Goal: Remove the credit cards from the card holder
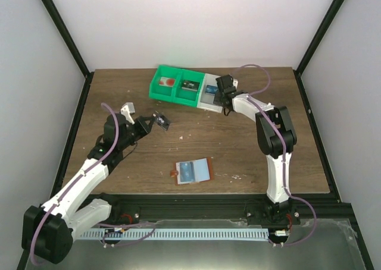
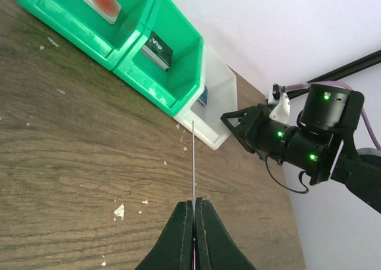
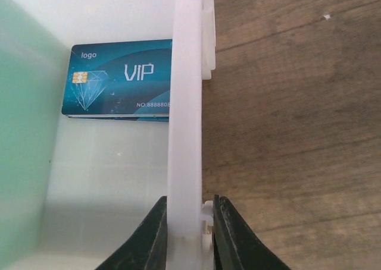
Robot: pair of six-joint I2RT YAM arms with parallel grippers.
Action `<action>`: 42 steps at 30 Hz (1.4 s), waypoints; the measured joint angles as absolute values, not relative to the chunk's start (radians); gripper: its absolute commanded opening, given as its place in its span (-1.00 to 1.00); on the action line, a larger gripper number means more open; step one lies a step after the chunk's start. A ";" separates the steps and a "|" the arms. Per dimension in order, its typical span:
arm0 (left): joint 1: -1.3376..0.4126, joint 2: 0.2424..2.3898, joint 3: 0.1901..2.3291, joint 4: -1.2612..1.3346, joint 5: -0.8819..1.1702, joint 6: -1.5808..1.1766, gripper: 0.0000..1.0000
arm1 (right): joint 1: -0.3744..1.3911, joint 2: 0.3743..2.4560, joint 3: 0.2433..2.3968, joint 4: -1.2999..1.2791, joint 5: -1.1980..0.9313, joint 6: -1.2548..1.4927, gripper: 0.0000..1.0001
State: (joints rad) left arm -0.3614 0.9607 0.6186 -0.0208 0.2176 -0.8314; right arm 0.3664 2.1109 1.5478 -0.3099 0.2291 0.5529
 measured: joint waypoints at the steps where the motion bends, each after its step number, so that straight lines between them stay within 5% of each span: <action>1: -0.361 0.961 0.619 -0.023 0.215 -0.830 -1.00 | 0.372 2.103 1.537 -0.311 0.232 0.553 -0.84; 20: -0.361 0.999 0.600 0.030 0.152 -0.831 -1.00 | 0.567 1.878 1.264 -0.363 0.248 0.693 -0.75; 30: -0.361 1.161 0.539 0.282 0.093 -0.844 -1.00 | 0.587 1.846 1.181 -0.310 0.164 0.776 -0.28; 42: -0.361 1.397 0.619 0.538 0.051 -0.825 -1.00 | 0.591 1.569 0.986 -0.299 0.064 0.771 0.58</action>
State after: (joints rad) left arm -0.3614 1.3968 0.6189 0.5377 0.0509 -0.8253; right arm 0.5915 1.5688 0.9859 -0.2985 0.0643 0.7708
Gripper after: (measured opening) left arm 0.018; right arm 0.698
